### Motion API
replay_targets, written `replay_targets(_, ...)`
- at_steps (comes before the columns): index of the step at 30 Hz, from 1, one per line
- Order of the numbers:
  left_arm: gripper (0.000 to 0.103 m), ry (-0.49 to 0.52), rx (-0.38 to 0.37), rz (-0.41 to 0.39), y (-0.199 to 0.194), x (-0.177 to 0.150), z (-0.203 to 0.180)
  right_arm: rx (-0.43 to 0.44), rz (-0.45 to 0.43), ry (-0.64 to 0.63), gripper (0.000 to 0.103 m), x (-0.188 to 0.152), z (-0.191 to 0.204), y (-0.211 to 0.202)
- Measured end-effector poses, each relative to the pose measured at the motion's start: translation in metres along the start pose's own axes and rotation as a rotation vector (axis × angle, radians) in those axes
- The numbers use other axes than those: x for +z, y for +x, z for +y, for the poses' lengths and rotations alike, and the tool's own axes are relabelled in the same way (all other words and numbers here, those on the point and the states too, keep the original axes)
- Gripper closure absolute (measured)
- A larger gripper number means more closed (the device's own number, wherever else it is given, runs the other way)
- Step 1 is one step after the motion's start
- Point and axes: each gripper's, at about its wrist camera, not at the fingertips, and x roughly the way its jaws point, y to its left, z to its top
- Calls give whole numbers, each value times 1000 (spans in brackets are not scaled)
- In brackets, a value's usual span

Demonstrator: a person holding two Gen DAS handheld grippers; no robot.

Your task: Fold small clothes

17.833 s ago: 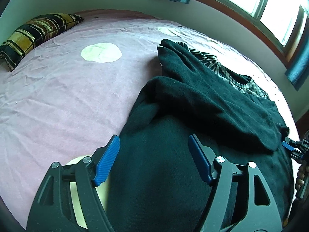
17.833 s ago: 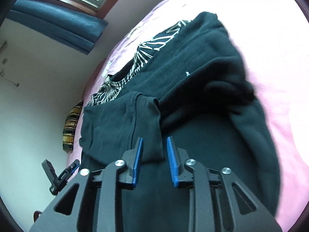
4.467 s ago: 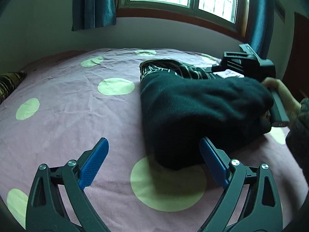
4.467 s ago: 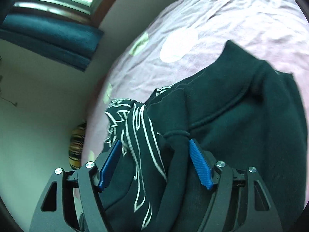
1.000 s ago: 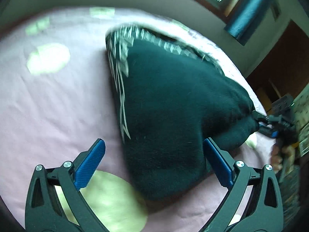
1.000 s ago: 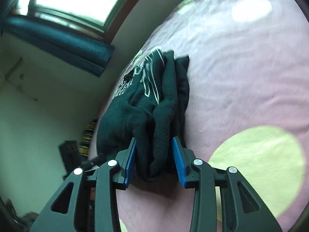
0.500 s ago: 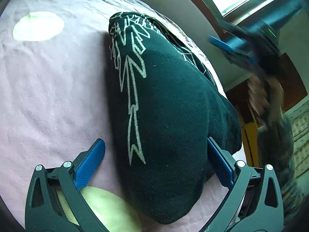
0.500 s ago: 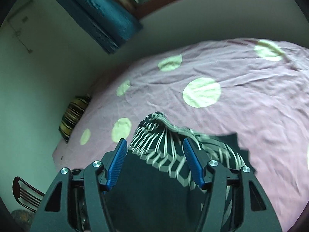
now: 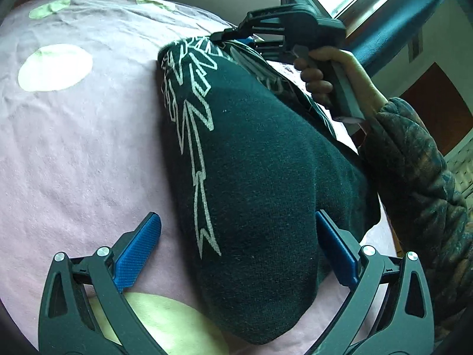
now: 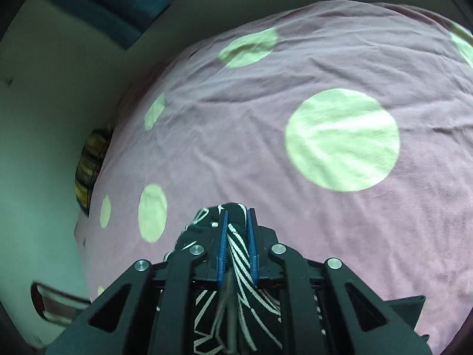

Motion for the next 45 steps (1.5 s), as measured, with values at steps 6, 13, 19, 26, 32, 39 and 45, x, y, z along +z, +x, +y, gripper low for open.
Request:
replay_targets(6, 2, 7, 12, -7, -5, -3, -2, 46, 19, 108, 90, -1, -29, 11)
replay_targets(13, 2, 6, 12, 0, -5, 2, -4, 76, -45, 217, 90, 0, -51, -1)
replay_targets(19, 2, 3, 15, 0, 2, 1, -2, 91, -168, 335, 71, -18, -77, -51)
replay_targets(26, 2, -19, -3, 7, 4, 1, 2, 64, -310, 268, 34, -108, -62, -134)
replay_targets(32, 2, -27, -3, 3, 2, 1, 4, 60, -360, 314, 31, -212, -77, -184)
replay_targets(39, 2, -12, -34, -25, -18, -5, -4, 98, -380, 372, 31, -307, -80, -190)
replay_targets(45, 2, 12, -46, -30, -22, -14, -15, 100, -342, 347, 28, -325, -76, -170)
